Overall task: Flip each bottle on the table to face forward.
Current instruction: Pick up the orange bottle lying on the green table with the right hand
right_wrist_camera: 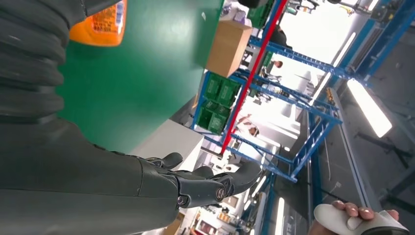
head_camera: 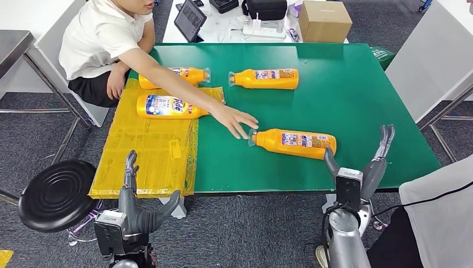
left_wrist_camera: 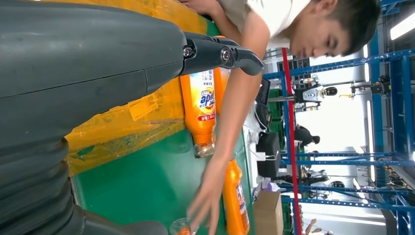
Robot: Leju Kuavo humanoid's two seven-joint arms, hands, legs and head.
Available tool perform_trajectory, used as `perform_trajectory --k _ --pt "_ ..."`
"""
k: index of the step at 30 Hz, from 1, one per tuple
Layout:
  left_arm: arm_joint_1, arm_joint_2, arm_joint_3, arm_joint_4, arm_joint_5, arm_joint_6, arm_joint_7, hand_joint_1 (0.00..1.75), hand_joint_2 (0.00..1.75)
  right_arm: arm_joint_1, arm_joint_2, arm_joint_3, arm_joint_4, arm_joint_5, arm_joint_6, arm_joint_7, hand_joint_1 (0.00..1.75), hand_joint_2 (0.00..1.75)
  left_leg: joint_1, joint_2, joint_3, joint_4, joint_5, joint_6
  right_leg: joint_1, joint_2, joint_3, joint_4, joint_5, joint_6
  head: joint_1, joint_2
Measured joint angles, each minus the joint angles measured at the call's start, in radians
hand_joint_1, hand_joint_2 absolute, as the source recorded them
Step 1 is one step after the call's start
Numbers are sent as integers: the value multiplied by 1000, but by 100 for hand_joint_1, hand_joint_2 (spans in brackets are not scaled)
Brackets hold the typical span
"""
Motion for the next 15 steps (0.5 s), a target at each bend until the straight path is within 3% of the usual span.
perform_trajectory --k 7,12,15 --pt "-6 0 -1 2 0 -4 -1 0 175 -27 -9 15 70 103 0 7 0 175 0 1 0 0 0 0 0 0 0 0 0 0 0 0" --pt "-22 0 -1 11 -1 -35 -2 0 175 -112 -48 37 253 268 0 85 0 175 0 1 0 0 1 1 0 0 0 0 1 0 0 0" --pt "-30 0 -1 16 -1 -42 -2 0 175 -152 -68 49 342 297 0 102 0 175 0 0 0 0 1 1 0 0 1 0 1 0 0 0"
